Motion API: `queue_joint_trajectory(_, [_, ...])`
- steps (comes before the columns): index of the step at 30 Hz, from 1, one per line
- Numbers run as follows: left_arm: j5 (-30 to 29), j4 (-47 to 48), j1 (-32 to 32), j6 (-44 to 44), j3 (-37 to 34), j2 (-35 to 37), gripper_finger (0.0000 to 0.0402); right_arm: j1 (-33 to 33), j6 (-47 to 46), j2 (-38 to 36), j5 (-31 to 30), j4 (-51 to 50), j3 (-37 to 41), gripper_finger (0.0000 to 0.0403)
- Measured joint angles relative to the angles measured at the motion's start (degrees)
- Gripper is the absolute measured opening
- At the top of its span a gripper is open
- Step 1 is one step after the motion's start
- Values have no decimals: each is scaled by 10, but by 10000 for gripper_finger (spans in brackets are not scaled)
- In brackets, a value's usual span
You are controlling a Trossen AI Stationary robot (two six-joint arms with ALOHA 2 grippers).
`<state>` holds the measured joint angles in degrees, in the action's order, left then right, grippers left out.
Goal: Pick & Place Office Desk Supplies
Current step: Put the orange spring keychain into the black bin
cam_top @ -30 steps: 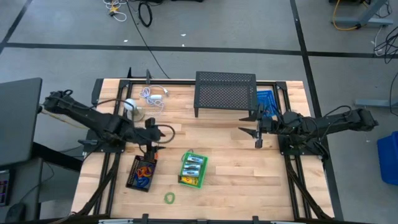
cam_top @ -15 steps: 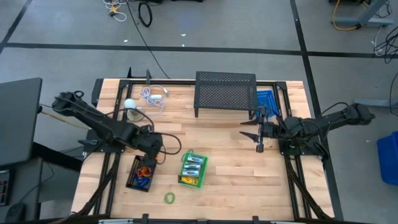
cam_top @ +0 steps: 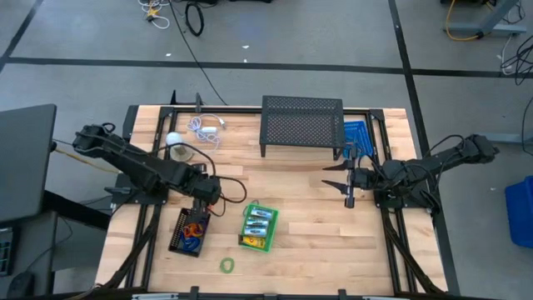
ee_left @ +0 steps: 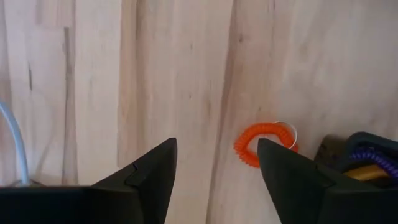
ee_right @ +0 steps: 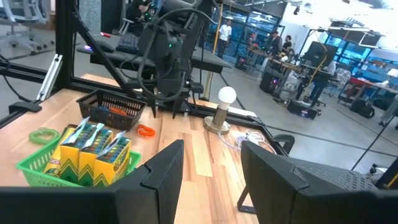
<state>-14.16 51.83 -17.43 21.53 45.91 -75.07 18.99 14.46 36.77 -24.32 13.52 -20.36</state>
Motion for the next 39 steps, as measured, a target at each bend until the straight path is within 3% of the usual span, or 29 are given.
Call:
queue_joint_trajectory(10, [23, -21, 3, -26, -1, -34, 225, 6, 0, 0, -1, 0, 0, 172])
queue_joint_trajectory(22, [113, -45, -50, 39, -1, -73, 225, 6, 15, 0, -10, 0, 0, 172])
queue_joint_trajectory(29, [79, -49, -74, 56, -1, -73, 225, 6, 20, 0, -14, 1, 0, 172])
queue_joint_trajectory(39, [53, -36, -28, -17, -1, -72, 225, 6, 13, 0, -14, 2, 0, 172])
